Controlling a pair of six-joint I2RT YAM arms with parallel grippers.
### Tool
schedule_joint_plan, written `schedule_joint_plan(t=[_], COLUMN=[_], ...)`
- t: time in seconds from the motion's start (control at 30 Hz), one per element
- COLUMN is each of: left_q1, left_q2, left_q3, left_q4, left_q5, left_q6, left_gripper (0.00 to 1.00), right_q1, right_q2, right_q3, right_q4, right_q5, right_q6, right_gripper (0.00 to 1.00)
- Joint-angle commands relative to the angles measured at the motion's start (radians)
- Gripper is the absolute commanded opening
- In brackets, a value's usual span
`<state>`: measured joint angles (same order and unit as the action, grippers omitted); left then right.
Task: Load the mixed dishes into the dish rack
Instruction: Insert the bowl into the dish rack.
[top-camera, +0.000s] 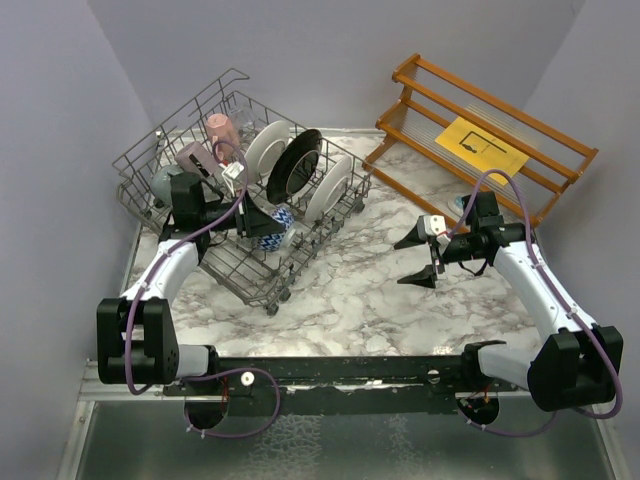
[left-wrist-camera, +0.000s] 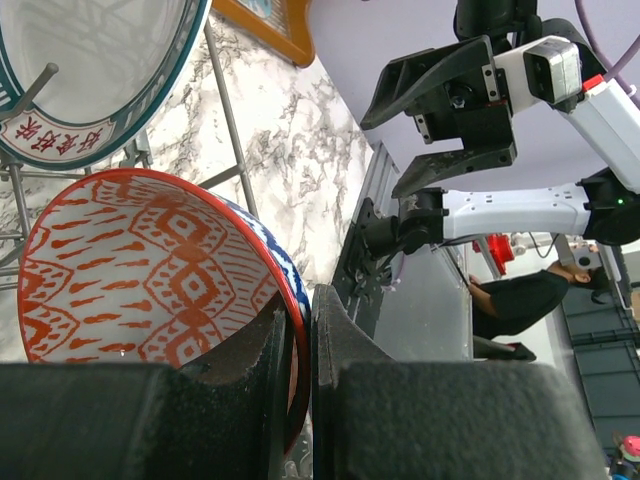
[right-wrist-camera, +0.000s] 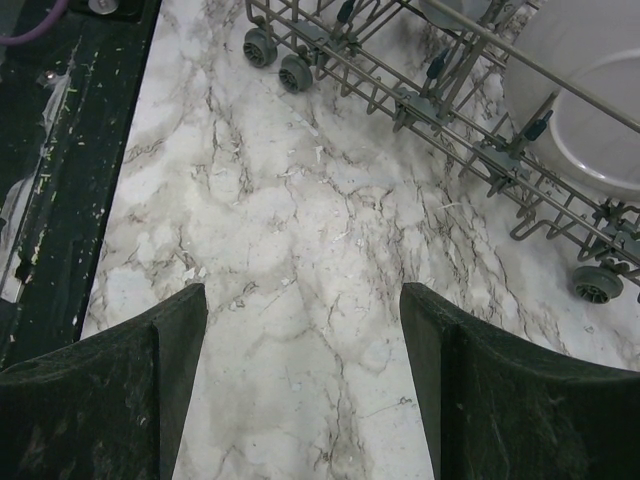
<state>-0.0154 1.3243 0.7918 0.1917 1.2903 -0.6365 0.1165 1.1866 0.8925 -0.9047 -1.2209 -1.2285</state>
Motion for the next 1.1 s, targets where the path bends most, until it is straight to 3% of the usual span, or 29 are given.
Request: schedule_joint_plan(t=[0.0, 0.27, 0.5, 1.07], left_q1=[-0.006, -0.029, -0.055, -0.051], left_q2=[-0.036, -0.048, -0.029, 0.113], left_q3=[0.058, 0.026, -0.011, 0.044], left_q4=[0.0, 0.079, 0.079, -0.117], left_q5=[0.029, 0.024, 0.001, -0.037], left_q6=[-0.018, -0.112, -0.111, 0.103], left_gripper=[0.0, 0.0, 0.0, 0.01], right_q1=[-0.006, -0.005, -0.005, -0.005], right_q2=[0.003, 0.001, 0.001, 0.002], right_q3=[-0.005, -0.003, -0.002, -0.003], right_q4=[-0.007, -0.013, -0.017, -0.023], right_q5=[-0.012, -0.016, -0.02, -0.022], right_q6=[-0.021, -0.031, -0.035, -0.046], right_gripper=[0.77, 0.77, 0.77, 0.77])
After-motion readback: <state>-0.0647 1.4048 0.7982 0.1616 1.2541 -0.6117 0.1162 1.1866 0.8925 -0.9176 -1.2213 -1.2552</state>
